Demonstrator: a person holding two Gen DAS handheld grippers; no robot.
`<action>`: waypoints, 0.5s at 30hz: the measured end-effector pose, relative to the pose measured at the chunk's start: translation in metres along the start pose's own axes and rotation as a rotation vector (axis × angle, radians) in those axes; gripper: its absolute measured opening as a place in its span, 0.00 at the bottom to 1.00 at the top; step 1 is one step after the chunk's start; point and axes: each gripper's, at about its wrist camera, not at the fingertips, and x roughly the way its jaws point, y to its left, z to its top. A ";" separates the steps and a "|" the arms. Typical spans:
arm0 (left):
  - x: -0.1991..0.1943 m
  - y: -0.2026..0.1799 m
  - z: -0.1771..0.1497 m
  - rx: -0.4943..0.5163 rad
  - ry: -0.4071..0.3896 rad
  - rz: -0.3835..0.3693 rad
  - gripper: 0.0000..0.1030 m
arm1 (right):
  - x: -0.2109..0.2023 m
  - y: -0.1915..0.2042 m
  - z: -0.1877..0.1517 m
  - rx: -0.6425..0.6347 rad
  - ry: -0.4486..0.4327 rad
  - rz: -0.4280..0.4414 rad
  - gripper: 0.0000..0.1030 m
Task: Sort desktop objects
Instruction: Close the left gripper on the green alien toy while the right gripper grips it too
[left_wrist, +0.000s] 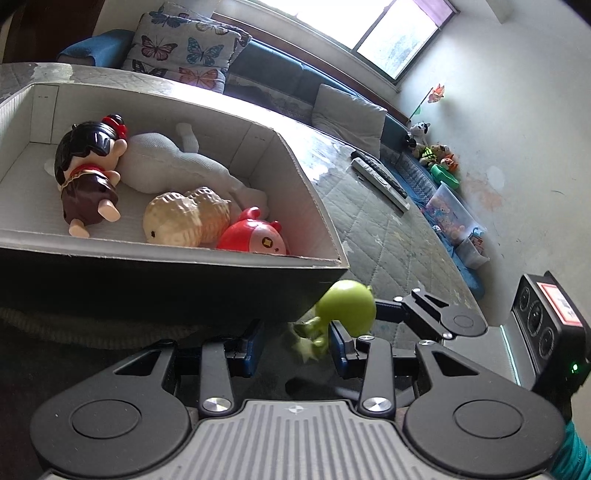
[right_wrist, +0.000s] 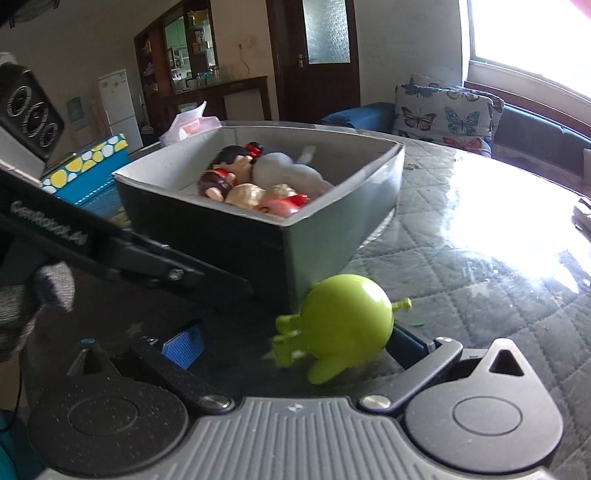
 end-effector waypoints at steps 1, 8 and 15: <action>0.000 0.000 0.000 0.003 0.001 -0.003 0.39 | -0.002 0.004 -0.002 0.003 -0.003 0.001 1.00; -0.004 -0.003 -0.004 0.019 0.009 -0.018 0.39 | -0.014 0.026 -0.016 0.011 -0.021 0.022 1.00; -0.008 -0.002 -0.011 0.026 0.020 -0.033 0.39 | -0.020 0.040 -0.027 0.039 -0.034 0.014 1.00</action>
